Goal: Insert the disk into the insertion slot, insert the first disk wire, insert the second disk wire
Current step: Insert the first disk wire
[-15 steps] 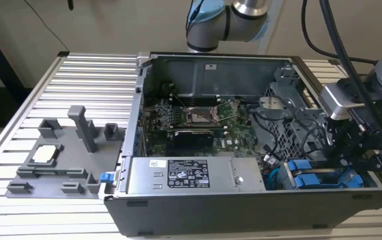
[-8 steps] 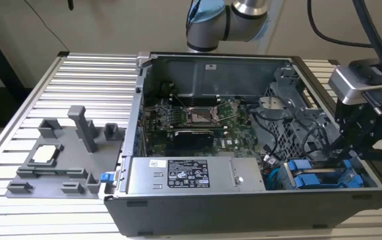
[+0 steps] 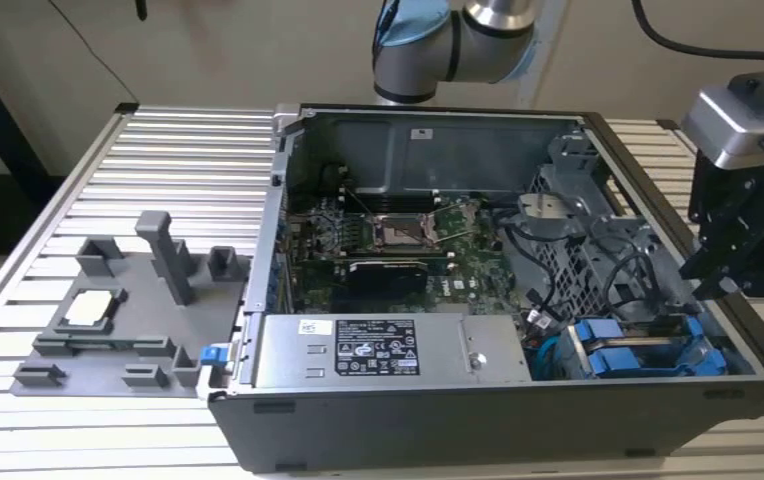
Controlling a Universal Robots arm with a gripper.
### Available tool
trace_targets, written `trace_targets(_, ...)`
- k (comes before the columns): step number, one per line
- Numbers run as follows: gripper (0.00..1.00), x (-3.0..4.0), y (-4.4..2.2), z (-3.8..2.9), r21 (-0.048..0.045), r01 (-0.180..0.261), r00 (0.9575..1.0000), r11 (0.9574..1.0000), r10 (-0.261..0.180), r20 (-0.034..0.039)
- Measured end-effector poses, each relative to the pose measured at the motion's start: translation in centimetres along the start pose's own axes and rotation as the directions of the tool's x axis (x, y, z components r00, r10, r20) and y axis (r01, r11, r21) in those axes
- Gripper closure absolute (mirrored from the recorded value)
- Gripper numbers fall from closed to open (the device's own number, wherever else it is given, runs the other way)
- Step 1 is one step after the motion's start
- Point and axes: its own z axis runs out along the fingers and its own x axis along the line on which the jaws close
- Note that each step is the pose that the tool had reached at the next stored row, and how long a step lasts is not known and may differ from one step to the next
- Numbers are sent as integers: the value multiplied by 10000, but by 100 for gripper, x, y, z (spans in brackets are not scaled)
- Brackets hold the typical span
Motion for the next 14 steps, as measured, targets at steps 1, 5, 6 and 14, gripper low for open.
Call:
trace_targets(1, 73, 0, 0, 0, 0, 0, 10000, 10000, 0, 0)
trace_targets(5, 73, 0, 0, -1, 0, 0, 10000, 10000, 0, 0)
trace_targets(6, 73, 0, 0, -1, -3, 0, 10000, 10000, 0, 0)
trace_targets(14, 73, 1, 0, -1, -527, -73, 9966, 9986, 116, 820)
